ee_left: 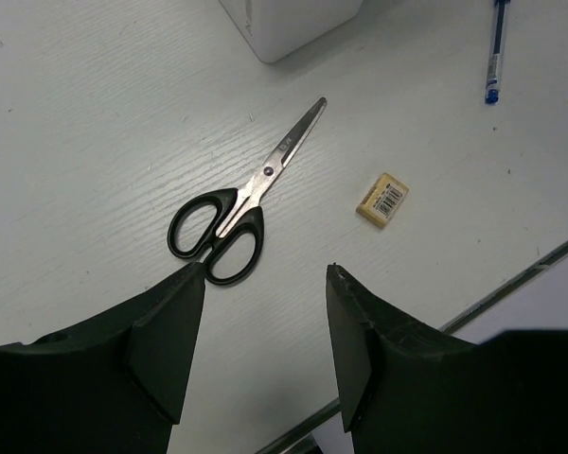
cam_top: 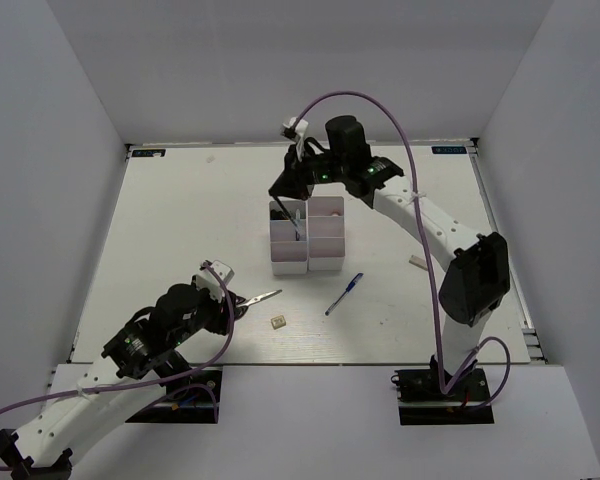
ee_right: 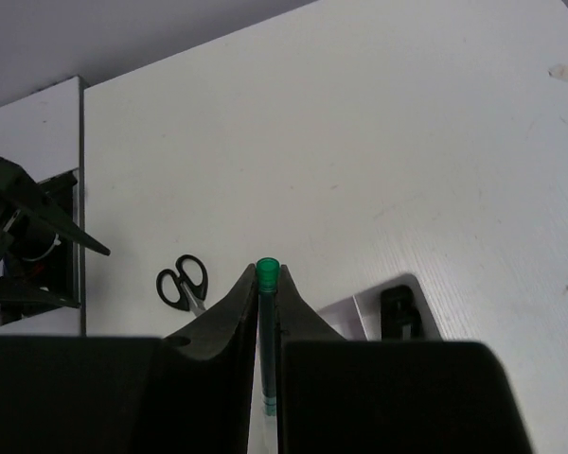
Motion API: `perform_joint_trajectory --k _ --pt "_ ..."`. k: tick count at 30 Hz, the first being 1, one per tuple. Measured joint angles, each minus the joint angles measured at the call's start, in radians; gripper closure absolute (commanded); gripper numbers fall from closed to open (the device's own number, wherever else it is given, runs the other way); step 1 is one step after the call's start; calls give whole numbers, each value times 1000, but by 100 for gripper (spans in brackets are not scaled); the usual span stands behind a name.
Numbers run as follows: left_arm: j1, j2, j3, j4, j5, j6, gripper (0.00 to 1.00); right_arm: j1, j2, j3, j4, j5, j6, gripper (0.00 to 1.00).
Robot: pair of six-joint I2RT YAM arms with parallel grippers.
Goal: Sort the stationery into containers
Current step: Place the pen in the storage box, then pick up the pen from the center of the board.
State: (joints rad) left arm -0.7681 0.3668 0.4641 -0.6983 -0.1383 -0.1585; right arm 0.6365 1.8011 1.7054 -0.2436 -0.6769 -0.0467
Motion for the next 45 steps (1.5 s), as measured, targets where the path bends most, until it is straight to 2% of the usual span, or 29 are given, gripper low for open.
perform_joint_trajectory --k 6,15,19,20,21,22,24,30,31,33,34,35,37,39,41,43,44,45 --pt "0 0 0 0 -13 0 36 28 56 -2 93 -82 -94 100" --pt "0 -7 0 -2 -29 0 36 29 156 -82 325 -163 -186 100" --pt "0 -7 0 -2 -29 1 36 29 180 -85 352 -169 -255 100" --pt "0 -7 0 -2 -28 1 36 29 182 -85 351 -172 -275 94" --pt "0 -7 0 -2 -27 1 36 29 182 -85 349 -174 -291 78" --pt "0 -7 0 -1 -27 1 36 29 182 -85 341 -180 -307 70" --pt "0 -6 0 -1 -22 2 36 29 182 -85 315 -192 -345 57" --pt "0 1 -1 0 -6 3 38 29 170 -101 218 -201 -433 57" --pt "0 1 -1 0 -3 3 40 29 166 -104 204 -200 -438 63" --pt "0 1 -1 3 1 -1 54 29 154 -111 178 -198 -448 72" --pt "0 2 -1 4 5 0 60 29 145 -112 163 -196 -448 83" --pt "0 6 -1 9 9 -3 71 29 135 -112 153 -193 -446 89" --pt "0 26 -1 27 27 -8 83 28 101 -109 101 -169 -425 100" --pt "0 71 0 55 53 -11 96 26 58 -89 19 -136 -413 100" --pt "-6 148 3 93 87 -12 100 26 3 -61 -57 -48 -401 100" --pt "-35 254 21 134 114 -11 98 26 -81 -46 -132 113 -359 100" --pt "-56 296 32 148 120 -8 93 22 -107 -34 -164 180 -342 98" --pt "-87 356 52 166 121 -2 67 14 -137 -14 -209 264 -317 85"
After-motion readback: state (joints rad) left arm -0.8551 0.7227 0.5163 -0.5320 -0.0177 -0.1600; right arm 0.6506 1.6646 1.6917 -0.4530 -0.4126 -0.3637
